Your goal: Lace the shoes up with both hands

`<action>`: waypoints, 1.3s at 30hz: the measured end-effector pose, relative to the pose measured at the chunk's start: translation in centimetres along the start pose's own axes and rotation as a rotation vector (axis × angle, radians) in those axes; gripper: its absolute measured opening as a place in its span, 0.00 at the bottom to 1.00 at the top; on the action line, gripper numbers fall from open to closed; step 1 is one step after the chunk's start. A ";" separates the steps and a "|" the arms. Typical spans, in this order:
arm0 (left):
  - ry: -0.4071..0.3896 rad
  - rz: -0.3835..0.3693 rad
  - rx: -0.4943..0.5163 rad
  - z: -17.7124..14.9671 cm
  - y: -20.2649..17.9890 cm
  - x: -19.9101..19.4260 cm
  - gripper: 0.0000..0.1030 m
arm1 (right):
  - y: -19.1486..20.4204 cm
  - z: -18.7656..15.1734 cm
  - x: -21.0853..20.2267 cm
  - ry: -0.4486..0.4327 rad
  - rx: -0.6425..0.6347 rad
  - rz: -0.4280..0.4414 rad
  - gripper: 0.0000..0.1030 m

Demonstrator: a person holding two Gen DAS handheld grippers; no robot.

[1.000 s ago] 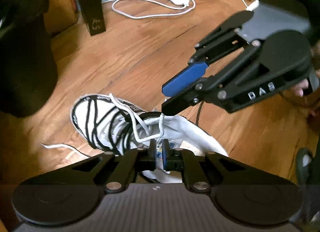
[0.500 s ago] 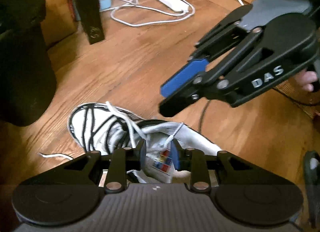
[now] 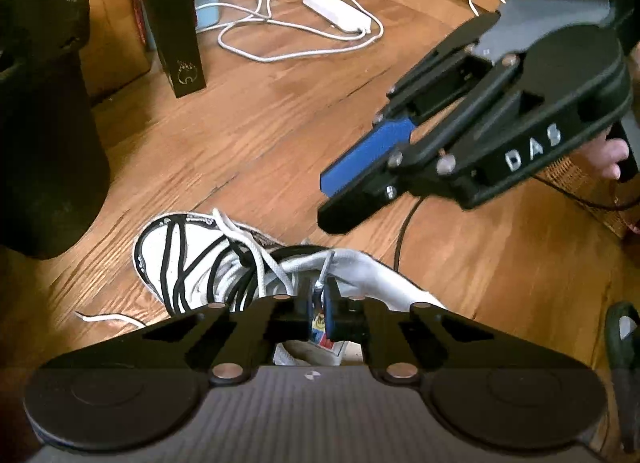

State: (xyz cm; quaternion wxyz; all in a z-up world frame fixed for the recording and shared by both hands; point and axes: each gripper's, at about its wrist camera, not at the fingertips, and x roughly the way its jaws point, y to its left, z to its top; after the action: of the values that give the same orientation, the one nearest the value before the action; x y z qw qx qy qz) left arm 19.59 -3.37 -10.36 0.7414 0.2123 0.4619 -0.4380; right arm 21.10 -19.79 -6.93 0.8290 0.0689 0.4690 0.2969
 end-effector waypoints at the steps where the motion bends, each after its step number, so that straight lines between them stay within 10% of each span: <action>1: -0.003 -0.005 -0.002 0.1 0.0 -0.1 0.06 | 0.1 0.0 0.0 -0.002 -0.001 0.010 0.26; 12: -0.127 -0.034 -0.069 0.9 0.8 -1.8 0.04 | -0.3 0.4 -1.2 -0.081 0.094 0.124 0.26; 15: -0.167 -0.058 -0.109 1.2 1.4 -2.4 0.04 | -0.6 0.7 -1.4 -0.089 0.108 0.129 0.04; 25: -0.214 -0.078 -0.137 1.5 2.0 -2.8 0.06 | -3.7 0.3 -1.9 -0.126 0.381 0.267 0.03; 39: -0.212 -0.079 -0.131 1.2 2.0 -2.9 0.06 | -4.2 0.8 -2.3 -0.140 0.390 0.252 0.03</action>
State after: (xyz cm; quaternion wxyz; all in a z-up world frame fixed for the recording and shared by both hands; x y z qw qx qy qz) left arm 21.35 -1.84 -7.40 0.7807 0.0974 0.4165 -0.4556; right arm 22.67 -24.36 -6.46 0.7869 0.3062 0.4465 0.2963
